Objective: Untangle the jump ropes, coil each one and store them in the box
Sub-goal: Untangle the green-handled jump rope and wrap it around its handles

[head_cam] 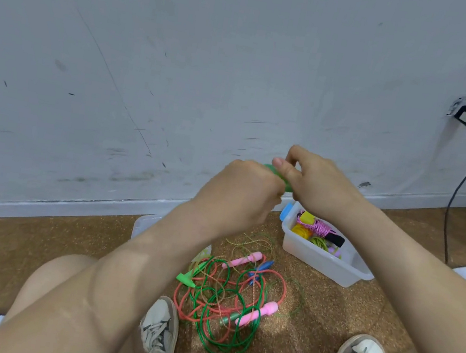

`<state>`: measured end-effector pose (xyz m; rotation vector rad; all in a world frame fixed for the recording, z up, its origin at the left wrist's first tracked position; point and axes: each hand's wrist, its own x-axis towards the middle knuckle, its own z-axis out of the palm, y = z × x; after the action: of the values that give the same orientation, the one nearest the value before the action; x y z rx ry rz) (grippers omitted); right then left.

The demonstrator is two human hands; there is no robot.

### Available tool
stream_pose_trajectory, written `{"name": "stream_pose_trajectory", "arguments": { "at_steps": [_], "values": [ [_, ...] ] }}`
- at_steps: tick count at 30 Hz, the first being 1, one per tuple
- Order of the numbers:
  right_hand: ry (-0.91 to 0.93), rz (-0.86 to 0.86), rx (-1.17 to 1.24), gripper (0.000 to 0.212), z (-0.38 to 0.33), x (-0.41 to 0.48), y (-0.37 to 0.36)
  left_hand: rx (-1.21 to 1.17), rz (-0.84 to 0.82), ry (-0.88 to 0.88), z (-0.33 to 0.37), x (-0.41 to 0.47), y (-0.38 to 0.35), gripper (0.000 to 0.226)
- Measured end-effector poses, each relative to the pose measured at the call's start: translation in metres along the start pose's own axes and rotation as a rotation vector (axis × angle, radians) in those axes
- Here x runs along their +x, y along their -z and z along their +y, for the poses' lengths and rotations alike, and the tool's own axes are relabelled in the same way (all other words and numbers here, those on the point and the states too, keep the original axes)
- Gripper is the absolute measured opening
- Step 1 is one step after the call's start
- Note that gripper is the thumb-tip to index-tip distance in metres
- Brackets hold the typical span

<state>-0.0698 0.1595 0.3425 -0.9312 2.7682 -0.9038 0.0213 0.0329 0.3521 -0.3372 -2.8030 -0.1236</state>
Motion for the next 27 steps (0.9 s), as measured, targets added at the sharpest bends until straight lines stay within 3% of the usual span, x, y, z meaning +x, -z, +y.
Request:
{"name": "stream_pose_trajectory", "arguments": {
  "at_steps": [5, 10, 14, 17, 19, 22, 27],
  "values": [
    [0.118, 0.006, -0.130, 0.056, -0.009, -0.003, -0.002, -0.501, 0.085, 0.219, -0.019, -0.001, 0.006, 0.003],
    [0.127, -0.052, -0.205, 0.055, -0.013, -0.005, 0.003, -0.411, 0.164, 0.082, -0.018, 0.000, 0.004, 0.012],
    [0.071, -0.188, 0.066, 0.062, -0.011, -0.009, 0.005, -0.416, 0.171, 0.042, -0.021, -0.001, 0.006, 0.018],
    [0.026, -0.266, 0.306, 0.068, -0.014, -0.013, 0.008, -0.694, 0.086, 0.282, -0.022, 0.000, 0.011, 0.020],
    [0.029, -0.301, 0.362, 0.068, -0.018, -0.017, 0.011, -0.896, -0.069, 0.415, -0.024, 0.000, 0.010, 0.025],
    [0.016, -0.338, 0.492, 0.066, -0.024, -0.022, 0.015, -1.276, -0.302, 0.423, -0.027, 0.001, 0.004, 0.039],
    [-0.185, -0.076, 0.858, 0.046, -0.028, -0.018, 0.020, -1.522, -0.373, 0.528, -0.019, 0.005, -0.007, 0.045]
  ]
}}
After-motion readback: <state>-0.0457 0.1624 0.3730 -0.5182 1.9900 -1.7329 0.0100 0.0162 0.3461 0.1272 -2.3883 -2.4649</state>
